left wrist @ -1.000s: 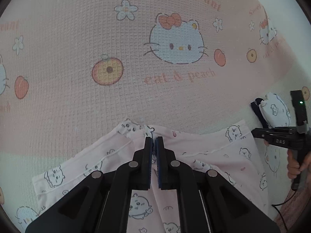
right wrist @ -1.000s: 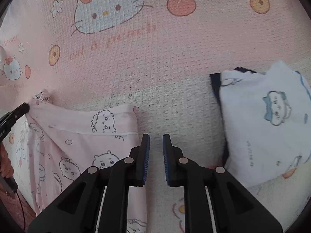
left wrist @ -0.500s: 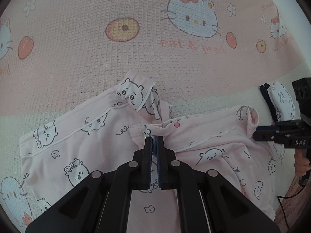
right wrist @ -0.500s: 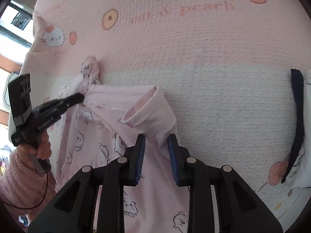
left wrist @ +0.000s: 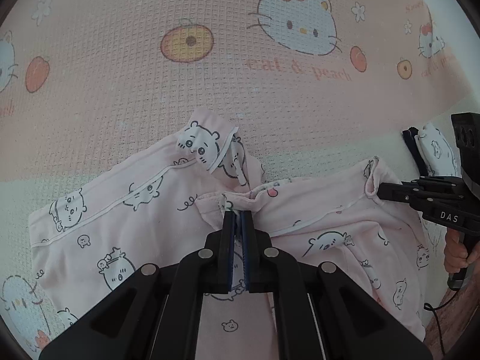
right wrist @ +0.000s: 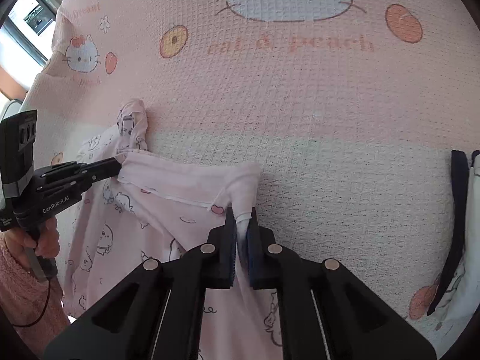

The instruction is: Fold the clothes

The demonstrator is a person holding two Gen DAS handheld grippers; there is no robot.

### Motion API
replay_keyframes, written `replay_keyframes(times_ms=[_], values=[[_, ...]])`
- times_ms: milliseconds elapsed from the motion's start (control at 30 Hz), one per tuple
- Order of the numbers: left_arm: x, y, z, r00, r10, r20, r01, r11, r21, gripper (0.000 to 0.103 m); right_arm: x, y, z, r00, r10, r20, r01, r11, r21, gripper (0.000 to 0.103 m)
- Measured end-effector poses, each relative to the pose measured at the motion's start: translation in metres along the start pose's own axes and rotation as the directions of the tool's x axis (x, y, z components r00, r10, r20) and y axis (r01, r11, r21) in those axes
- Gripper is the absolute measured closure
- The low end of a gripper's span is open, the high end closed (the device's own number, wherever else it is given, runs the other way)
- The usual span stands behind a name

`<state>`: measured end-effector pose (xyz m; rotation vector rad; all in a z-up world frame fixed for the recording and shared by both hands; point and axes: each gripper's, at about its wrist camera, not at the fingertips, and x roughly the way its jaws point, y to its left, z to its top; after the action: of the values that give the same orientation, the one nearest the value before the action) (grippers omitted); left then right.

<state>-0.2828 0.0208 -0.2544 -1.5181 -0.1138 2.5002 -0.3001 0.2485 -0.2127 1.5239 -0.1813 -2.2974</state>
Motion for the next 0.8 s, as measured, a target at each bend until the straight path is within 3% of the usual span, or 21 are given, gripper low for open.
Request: replay_keyframes(times_ms=[133,267,400,467,567,633,733,800], values=[[-0.007,-0.004,0.009,0.998,-0.050,0.047,0.050,0.999,-0.009,0.098,-0.032,-0.016,0.000,0.997,-0.028,0.074,0.023,0.997,0.077,0.100],[0.004,-0.040,0.030,0.996,-0.063,0.056,0.057,0.994,0.091,0.098,-0.066,-0.031,-0.008,0.988,-0.092,0.126,0.075,0.988,0.135,0.100],[0.017,-0.082,0.065,0.993,-0.091,0.076,0.076,0.979,0.190,0.099,-0.094,-0.064,-0.019,0.979,-0.153,0.133,0.112,0.956,0.270,0.100],[0.023,-0.100,0.079,0.992,-0.090,0.087,0.068,0.971,0.231,0.099,-0.103,-0.081,-0.022,0.974,-0.188,0.129,0.137,0.934,0.329,0.100],[0.035,-0.117,0.098,0.994,-0.019,0.110,-0.012,0.962,0.274,0.103,-0.108,-0.094,-0.022,0.969,-0.221,0.114,0.165,0.915,0.367,0.100],[0.044,-0.108,0.110,0.996,-0.027,0.088,0.006,0.972,0.234,0.103,-0.108,-0.099,-0.021,0.966,-0.240,0.099,0.187,0.908,0.376,0.100],[0.055,-0.097,0.117,0.991,-0.133,-0.007,0.132,0.972,0.193,0.103,-0.098,-0.095,-0.020,0.965,-0.261,0.042,0.233,0.915,0.330,0.098],[0.060,-0.097,0.112,0.987,-0.152,-0.057,0.160,0.968,0.191,0.102,-0.090,-0.090,-0.019,0.962,-0.273,-0.003,0.261,0.918,0.298,0.096]])
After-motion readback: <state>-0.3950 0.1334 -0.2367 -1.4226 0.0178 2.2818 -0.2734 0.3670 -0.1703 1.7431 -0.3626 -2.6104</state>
